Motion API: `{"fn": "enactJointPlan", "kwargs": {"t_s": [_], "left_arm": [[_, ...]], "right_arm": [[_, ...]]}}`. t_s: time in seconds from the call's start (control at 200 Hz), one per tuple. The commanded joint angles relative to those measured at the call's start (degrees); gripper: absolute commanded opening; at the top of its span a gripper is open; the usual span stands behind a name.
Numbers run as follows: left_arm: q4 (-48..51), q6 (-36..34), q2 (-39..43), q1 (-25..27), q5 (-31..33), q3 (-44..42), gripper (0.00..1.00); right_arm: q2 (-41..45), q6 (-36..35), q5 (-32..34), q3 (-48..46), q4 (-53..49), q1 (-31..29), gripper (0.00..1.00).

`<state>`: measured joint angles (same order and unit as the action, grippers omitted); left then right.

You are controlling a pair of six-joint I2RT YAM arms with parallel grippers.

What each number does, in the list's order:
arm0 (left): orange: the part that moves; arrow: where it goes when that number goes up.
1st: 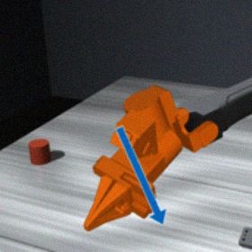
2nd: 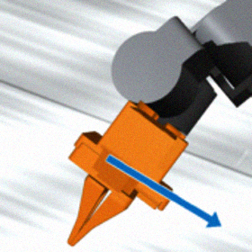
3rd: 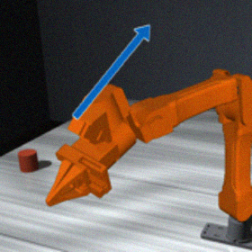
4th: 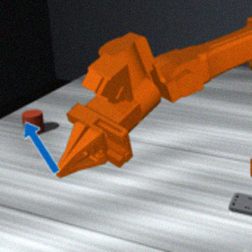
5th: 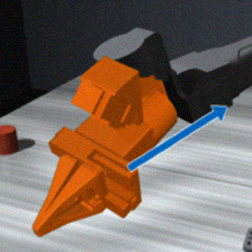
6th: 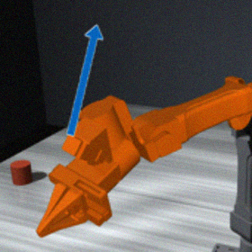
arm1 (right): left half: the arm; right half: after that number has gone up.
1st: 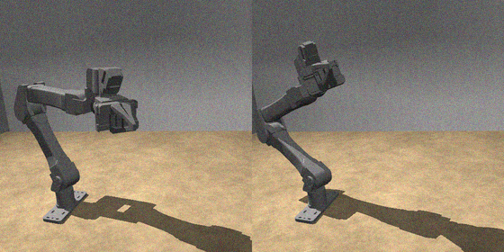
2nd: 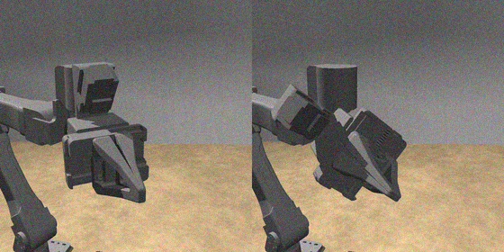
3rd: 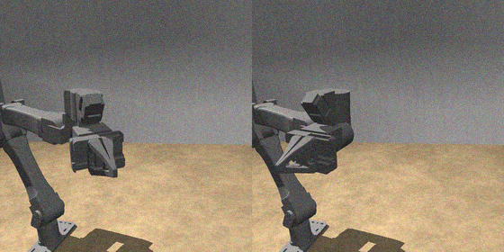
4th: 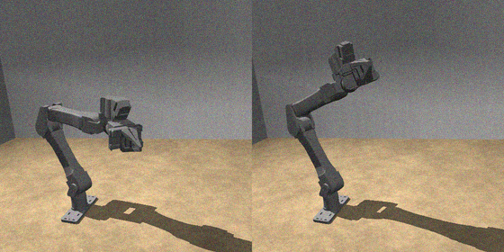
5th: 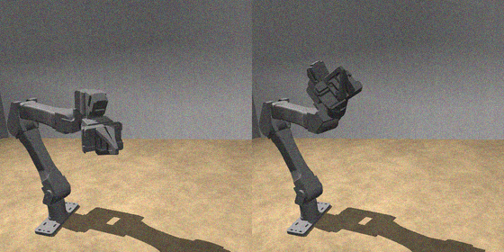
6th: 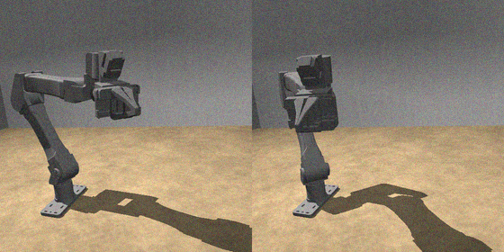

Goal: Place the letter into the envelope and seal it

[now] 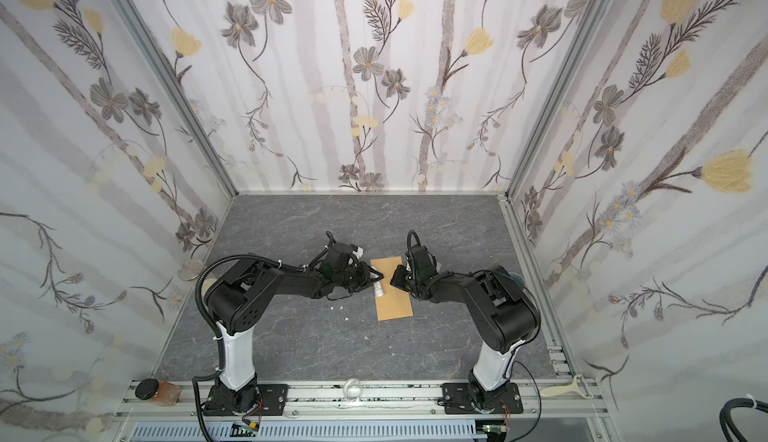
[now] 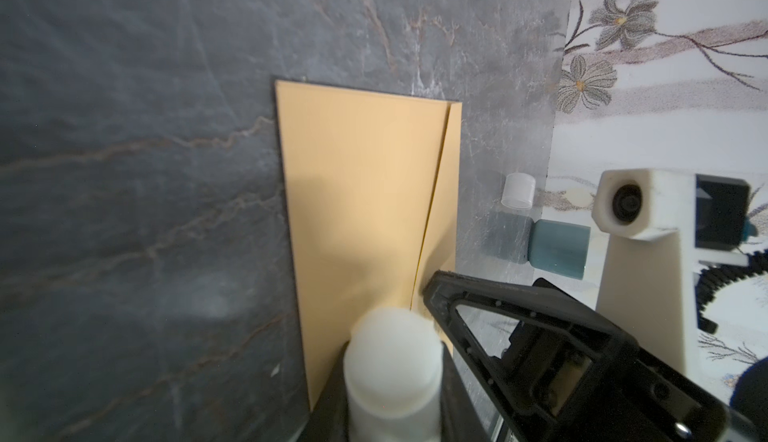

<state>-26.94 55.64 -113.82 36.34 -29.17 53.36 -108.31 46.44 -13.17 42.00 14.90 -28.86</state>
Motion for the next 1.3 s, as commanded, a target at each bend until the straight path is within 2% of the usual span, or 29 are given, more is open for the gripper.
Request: {"fn": "enactJointPlan", "kwargs": {"t_s": [0.0, 0.27, 0.605, 0.929, 1.294], "left_arm": [[4.4, -0.7, -0.4, -0.2, 1.7, -0.1, 0.00], [4.4, -0.7, 0.0, -0.4, 1.5, -0.5, 0.00], [4.4, -0.9, -0.2, -0.3, 1.2, -0.6, 0.00], [4.4, -1.6, -0.2, -0.3, 0.9, 0.1, 0.00], [4.4, -2.1, -1.5, -0.4, 0.5, 1.4, 0.00]], "right_arm": [[2.7, 0.1, 0.1, -1.2, -2.2, 0.1, 0.00], [8.8, 1.9, -0.5, -6.8, -3.5, -1.9, 0.00], [3.1, 4.0, -1.4, -5.0, 1.0, -3.9, 0.00], [10.5, 1.5, 0.0, -6.3, -4.2, -1.6, 0.00], [6.7, 2.9, -1.2, -8.0, -0.6, -2.8, 0.00]]}}
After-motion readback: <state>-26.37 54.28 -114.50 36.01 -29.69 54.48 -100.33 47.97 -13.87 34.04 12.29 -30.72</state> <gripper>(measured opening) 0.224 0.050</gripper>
